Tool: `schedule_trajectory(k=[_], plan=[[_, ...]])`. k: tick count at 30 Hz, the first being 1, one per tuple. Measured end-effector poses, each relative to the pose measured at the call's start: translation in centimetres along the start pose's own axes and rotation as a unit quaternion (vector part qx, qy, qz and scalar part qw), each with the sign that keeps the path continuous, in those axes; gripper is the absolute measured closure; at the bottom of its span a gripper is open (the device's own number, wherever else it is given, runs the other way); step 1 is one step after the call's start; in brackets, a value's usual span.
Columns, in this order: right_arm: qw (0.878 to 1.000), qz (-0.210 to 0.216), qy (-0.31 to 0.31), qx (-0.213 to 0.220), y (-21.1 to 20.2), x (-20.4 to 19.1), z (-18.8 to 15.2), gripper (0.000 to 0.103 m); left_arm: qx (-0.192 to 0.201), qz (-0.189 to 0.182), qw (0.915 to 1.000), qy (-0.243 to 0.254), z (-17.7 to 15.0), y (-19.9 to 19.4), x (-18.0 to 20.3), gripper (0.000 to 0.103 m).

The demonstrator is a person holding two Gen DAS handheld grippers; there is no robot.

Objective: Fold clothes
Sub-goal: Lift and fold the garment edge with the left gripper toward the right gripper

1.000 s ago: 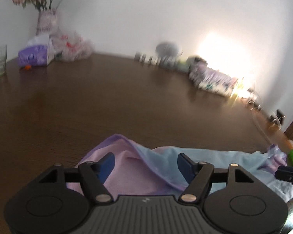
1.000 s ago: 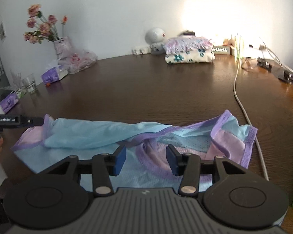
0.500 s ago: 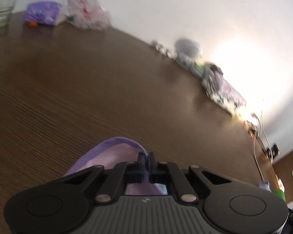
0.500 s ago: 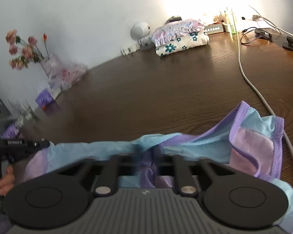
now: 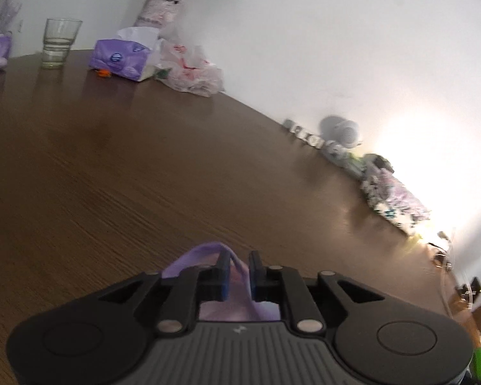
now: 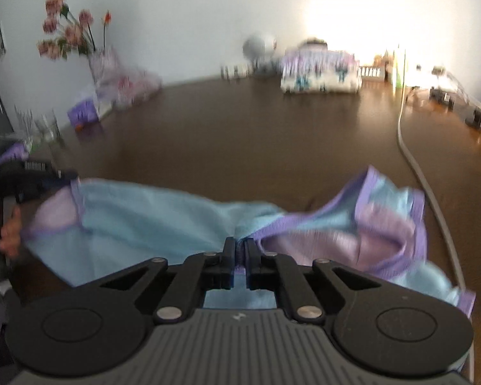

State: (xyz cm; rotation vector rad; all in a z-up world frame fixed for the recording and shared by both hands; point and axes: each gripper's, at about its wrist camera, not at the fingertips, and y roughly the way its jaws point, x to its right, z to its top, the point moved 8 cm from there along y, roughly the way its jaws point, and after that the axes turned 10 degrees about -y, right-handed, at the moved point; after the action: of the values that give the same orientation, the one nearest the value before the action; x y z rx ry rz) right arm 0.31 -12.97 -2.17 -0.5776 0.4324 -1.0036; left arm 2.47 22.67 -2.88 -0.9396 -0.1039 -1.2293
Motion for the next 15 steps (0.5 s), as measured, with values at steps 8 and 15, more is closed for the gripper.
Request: schedule_trajectory(k=[8,15], plan=[[0.994,-0.078,0.013,0.07,-4.5,5.0,3.3,0.066,0.022,0.035,0.9966,0.071,-0.7,-1.8,1.7,0.075],[0.991,-0.125,0.034,-0.02,2.4,10.1,3.4,0.098,-0.023,0.041,0.9871,0.153,-2.6,-0.3,3.1,0.077]])
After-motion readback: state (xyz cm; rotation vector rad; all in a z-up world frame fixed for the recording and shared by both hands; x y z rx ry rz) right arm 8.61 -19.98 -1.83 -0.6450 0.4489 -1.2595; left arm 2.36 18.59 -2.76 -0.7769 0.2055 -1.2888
